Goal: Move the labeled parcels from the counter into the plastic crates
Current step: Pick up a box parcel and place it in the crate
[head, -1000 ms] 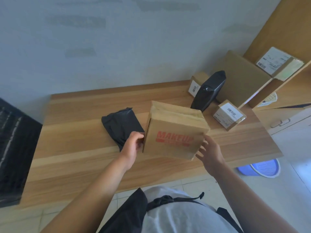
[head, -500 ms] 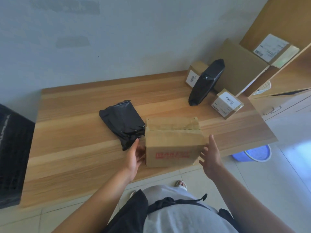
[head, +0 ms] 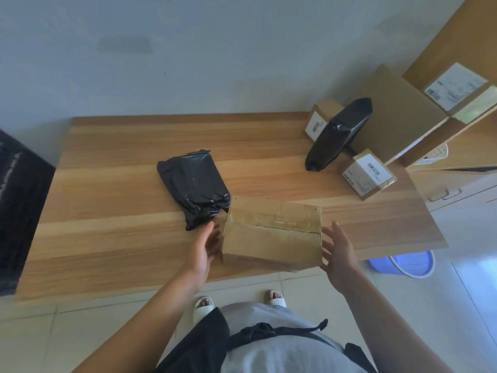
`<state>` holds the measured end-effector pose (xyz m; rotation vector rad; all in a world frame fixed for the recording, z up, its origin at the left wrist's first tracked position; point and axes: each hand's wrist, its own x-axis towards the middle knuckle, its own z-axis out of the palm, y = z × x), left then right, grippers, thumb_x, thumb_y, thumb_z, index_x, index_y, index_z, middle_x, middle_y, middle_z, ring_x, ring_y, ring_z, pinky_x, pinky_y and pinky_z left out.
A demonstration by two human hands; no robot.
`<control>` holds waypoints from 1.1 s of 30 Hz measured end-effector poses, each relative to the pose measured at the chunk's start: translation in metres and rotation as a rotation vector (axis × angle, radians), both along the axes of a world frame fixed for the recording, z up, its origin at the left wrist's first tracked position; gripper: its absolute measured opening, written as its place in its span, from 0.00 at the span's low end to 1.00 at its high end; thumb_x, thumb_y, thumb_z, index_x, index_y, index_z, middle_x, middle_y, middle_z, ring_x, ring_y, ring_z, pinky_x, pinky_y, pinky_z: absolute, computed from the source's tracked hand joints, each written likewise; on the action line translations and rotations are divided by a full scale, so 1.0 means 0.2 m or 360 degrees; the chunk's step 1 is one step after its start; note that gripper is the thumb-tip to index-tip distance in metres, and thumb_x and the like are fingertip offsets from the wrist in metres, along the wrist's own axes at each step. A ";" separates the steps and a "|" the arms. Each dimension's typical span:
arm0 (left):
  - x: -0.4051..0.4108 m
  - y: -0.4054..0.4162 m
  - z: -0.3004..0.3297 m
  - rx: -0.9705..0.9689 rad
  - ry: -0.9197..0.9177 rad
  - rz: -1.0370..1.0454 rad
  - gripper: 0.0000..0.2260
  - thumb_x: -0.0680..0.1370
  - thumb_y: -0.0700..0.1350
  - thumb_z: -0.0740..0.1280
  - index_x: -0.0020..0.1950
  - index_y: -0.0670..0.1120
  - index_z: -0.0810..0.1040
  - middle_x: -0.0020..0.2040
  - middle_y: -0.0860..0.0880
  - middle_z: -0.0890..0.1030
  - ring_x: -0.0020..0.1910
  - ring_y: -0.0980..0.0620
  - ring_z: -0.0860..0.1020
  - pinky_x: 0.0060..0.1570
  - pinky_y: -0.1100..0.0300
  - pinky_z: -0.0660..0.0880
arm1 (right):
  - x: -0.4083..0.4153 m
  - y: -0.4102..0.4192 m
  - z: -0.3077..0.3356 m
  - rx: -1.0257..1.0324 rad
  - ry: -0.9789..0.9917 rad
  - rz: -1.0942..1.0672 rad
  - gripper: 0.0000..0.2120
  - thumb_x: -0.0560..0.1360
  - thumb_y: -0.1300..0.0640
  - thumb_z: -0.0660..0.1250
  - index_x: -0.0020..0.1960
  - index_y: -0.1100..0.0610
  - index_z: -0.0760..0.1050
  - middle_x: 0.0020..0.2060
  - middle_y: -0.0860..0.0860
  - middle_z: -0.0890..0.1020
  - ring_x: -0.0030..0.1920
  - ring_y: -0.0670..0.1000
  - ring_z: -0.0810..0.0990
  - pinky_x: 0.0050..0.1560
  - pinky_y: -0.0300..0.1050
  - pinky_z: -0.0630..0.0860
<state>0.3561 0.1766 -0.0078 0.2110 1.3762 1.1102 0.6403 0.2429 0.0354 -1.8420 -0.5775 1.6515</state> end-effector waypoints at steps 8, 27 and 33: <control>0.20 -0.14 0.21 -0.0116 0.0150 0.0535 0.39 0.68 0.64 0.71 0.76 0.50 0.69 0.71 0.46 0.76 0.71 0.47 0.74 0.71 0.48 0.69 | -0.05 0.51 0.23 0.0614 -0.0525 0.0816 0.14 0.79 0.46 0.71 0.64 0.45 0.78 0.58 0.45 0.81 0.57 0.48 0.78 0.50 0.45 0.70; 0.74 0.08 0.55 -0.0331 -0.0031 0.0580 0.17 0.76 0.54 0.74 0.60 0.45 0.82 0.44 0.48 0.88 0.49 0.46 0.82 0.60 0.49 0.76 | -0.03 0.65 0.35 0.0456 -0.0087 0.1854 0.13 0.83 0.42 0.62 0.58 0.45 0.82 0.58 0.49 0.84 0.54 0.53 0.83 0.51 0.51 0.80; 0.56 0.36 0.59 -0.0336 0.0596 -0.0313 0.36 0.70 0.61 0.74 0.74 0.49 0.74 0.77 0.46 0.73 0.68 0.43 0.75 0.62 0.48 0.71 | 0.26 0.35 0.35 0.0090 0.0549 0.0912 0.16 0.73 0.40 0.69 0.57 0.45 0.81 0.57 0.49 0.84 0.58 0.51 0.82 0.61 0.53 0.77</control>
